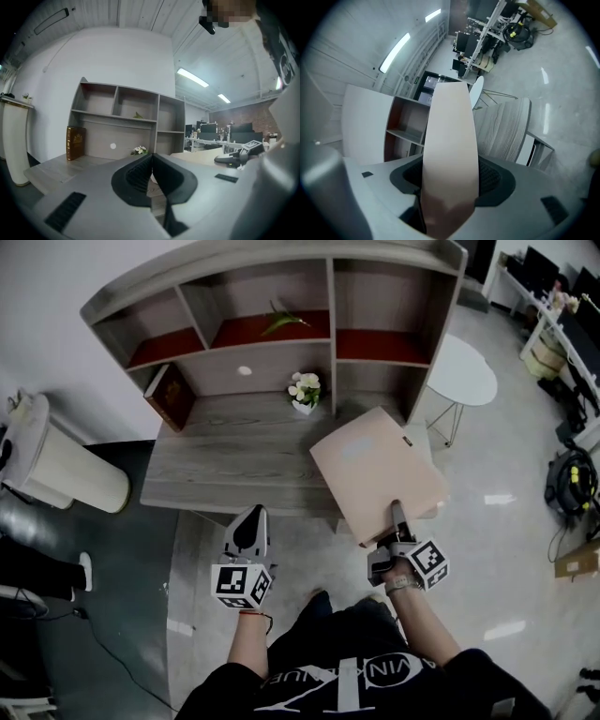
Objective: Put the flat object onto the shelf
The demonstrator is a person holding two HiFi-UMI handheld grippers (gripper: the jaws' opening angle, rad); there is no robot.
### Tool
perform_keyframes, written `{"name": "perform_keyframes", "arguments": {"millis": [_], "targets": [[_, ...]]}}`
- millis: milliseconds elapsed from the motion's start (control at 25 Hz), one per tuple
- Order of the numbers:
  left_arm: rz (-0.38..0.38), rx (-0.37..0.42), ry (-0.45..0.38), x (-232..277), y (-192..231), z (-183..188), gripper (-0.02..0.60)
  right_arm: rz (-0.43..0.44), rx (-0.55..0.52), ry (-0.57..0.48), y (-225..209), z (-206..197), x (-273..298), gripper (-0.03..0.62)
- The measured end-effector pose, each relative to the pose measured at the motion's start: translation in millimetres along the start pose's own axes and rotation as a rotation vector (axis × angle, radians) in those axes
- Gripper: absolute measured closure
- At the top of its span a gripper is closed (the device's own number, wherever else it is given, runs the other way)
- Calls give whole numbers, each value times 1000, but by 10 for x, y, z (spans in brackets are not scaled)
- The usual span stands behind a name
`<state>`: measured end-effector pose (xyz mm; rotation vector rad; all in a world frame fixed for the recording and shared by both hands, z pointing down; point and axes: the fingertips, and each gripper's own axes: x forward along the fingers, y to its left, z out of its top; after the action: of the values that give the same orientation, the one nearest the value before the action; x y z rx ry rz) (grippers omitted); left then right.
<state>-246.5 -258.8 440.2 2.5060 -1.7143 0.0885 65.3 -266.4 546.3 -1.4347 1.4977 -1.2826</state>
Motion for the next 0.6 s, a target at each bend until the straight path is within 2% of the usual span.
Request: {"name": "perform_keyframes", "arguments": {"millis": [240, 600], "targets": [[-35, -29, 17, 87, 94, -141, 575, -31, 65, -33, -53, -211, -6, 298], [-47, -59, 49, 166, 3, -250, 576, -105, 209, 63, -229, -564, 87, 296]]}}
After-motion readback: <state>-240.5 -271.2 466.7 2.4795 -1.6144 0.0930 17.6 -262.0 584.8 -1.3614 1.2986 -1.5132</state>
